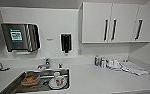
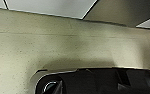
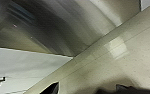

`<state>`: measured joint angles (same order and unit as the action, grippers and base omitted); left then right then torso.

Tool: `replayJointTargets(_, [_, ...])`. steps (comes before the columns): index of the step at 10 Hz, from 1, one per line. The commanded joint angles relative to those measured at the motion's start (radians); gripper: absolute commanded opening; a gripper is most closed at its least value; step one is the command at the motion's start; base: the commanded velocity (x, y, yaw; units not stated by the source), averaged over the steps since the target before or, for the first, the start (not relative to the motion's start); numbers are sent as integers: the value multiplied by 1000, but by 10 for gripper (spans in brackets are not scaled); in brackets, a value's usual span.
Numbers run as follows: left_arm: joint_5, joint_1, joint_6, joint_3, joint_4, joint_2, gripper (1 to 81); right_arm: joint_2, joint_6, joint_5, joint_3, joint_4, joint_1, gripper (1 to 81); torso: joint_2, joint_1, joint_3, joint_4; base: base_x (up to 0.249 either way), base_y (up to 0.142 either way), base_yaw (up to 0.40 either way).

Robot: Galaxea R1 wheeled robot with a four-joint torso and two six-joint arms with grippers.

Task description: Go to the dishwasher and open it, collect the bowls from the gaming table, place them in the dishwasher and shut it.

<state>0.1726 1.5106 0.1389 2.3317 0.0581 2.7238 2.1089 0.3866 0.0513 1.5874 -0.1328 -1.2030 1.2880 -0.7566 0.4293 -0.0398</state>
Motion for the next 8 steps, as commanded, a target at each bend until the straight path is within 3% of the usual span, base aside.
replayJointTargets(1, [-36,-69,2,2,-3,-15,811,-172,14,-48,-175,-18,206,811,0,0,0,0,0,0,0])
replayJointTargets(3, [-36,-69,2,12,-3,-2,811,-194,43,-90,-202,-31,277,811,0,0,0,0,0,0,0])
replayJointTargets(4, [-36,-69,4,25,-3,5,811,-185,69,-146,-201,-41,323,811,0,0,0,0,0,0,0])
replayJointTargets(6, [-36,-69,4,47,-3,22,811,-147,110,-250,-184,-54,401,811,0,0,0,0,0,0,0])
replayJointTargets(8, [-36,-69,2,58,-3,31,811,-104,173,-292,-149,-57,444,811,0,0,0,0,0,0,0])
